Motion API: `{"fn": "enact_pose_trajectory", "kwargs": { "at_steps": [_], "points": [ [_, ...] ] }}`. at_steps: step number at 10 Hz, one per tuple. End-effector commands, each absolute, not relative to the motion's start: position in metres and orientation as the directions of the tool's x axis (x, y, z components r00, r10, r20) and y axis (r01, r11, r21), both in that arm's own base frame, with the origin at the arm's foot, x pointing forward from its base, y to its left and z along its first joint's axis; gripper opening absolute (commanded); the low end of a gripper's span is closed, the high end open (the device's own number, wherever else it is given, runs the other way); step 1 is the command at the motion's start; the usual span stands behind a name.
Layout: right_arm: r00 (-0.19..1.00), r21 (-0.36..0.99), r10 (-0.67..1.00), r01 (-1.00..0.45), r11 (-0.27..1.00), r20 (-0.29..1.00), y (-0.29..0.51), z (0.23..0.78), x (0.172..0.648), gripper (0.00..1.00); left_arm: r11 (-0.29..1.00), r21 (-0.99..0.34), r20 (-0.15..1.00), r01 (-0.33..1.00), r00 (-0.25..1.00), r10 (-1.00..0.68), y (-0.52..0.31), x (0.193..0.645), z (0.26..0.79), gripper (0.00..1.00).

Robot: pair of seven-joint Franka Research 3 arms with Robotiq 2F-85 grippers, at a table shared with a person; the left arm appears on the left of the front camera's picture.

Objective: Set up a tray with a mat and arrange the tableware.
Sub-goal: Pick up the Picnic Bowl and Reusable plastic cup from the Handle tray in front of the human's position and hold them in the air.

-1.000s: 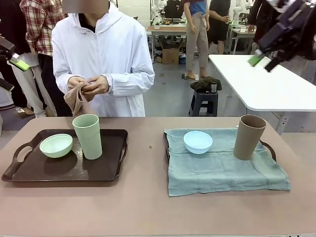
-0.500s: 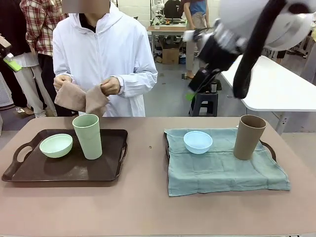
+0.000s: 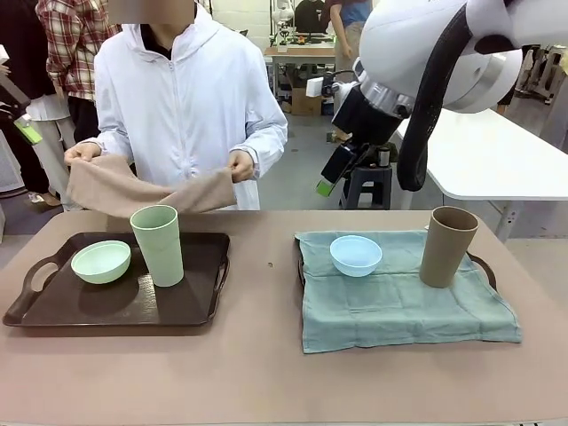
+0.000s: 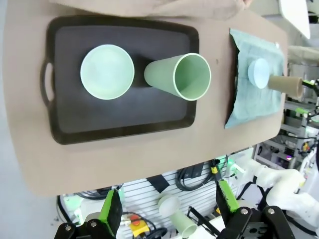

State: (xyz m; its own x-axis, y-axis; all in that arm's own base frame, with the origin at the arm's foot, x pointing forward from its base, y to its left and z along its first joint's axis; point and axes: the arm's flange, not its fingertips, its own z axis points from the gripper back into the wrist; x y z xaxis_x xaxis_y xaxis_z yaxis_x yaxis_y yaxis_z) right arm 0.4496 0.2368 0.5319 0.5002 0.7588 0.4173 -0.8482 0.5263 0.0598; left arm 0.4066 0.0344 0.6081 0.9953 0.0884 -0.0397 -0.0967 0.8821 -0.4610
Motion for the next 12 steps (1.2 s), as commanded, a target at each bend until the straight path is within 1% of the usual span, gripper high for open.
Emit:
{"fn": "enact_pose_trajectory", "kwargs": {
  "at_steps": [1,2,6,7,8,9,10,12],
  "points": [
    [0.546,0.125,0.712,-0.823,0.554,0.441,0.224,0.538,0.46,1.0,0.896,-0.429,-0.057,-0.115,0.993,0.1,0.034,0.411,0.616,1.0],
    [0.5,0.06,0.759,-0.848,0.526,0.417,0.237,0.532,0.45,1.0,0.882,-0.461,-0.04,-0.097,0.995,0.088,0.034,0.407,0.608,1.0],
    [0.508,0.07,0.751,-0.844,0.532,0.422,0.234,0.535,0.452,1.0,0.883,-0.459,-0.042,-0.099,0.995,0.09,0.036,0.41,0.608,1.0],
    [0.318,-0.041,0.795,-0.918,0.394,0.517,0.225,0.529,0.446,1.0,0.945,-0.318,-0.005,-0.078,0.997,0.08,0.024,0.419,0.605,1.0],
    [0.178,-0.1,0.811,-0.955,0.279,0.558,0.233,0.51,0.447,1.0,0.982,-0.178,-0.002,-0.068,0.998,0.069,0.009,0.422,0.6,1.0],
    [0.089,-0.131,0.8,-0.97,0.205,0.594,0.246,0.491,0.454,1.0,0.994,-0.097,0.0,-0.058,0.998,0.059,-0.003,0.423,0.594,1.0],
    [0.023,-0.16,0.787,-0.975,0.154,0.617,0.263,0.476,0.461,1.0,0.998,-0.028,-0.009,-0.053,0.999,0.053,-0.01,0.425,0.587,1.0],
    [-0.028,-0.124,0.752,-0.99,0.072,0.658,0.307,0.448,0.472,1.0,0.999,0.012,-0.022,-0.049,0.999,0.049,-0.016,0.434,0.568,1.0]
  ]
}}
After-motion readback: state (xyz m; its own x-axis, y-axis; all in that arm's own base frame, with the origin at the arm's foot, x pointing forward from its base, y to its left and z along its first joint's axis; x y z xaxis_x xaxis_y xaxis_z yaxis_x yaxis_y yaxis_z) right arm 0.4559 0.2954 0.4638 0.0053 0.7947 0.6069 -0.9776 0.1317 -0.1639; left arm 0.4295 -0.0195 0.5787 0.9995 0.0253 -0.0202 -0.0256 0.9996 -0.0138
